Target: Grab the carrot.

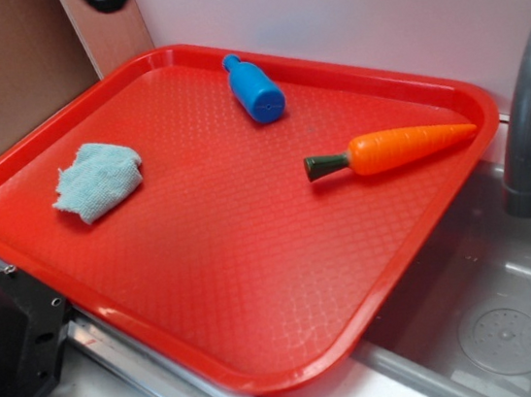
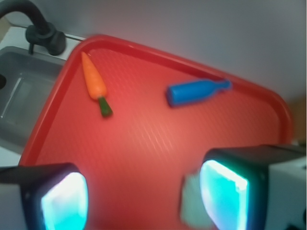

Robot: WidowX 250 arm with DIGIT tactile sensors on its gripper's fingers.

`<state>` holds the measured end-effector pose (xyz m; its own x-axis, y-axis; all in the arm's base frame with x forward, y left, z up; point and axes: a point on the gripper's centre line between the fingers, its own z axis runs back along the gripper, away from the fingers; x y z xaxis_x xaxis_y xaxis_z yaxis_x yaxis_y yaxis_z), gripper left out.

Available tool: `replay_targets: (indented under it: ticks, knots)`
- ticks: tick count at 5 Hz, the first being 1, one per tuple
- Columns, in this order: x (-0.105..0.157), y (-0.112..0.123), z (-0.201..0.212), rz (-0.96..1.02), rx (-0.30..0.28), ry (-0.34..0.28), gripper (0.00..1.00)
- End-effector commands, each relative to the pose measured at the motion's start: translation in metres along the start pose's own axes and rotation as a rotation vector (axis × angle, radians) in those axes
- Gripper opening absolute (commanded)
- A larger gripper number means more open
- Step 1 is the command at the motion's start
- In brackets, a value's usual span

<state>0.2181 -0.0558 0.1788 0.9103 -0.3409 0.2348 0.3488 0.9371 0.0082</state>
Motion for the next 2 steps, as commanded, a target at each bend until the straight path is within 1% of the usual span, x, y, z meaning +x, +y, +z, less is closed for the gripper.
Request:
replay_targets:
  ticks: [1,2]
  knots:
    - [0.046,-0.029,-0.055,-0.135,-0.016,-0.003,1.0]
    - [0.058,-0.039,-0.091,-0.168,-0.064,0.043,1.0]
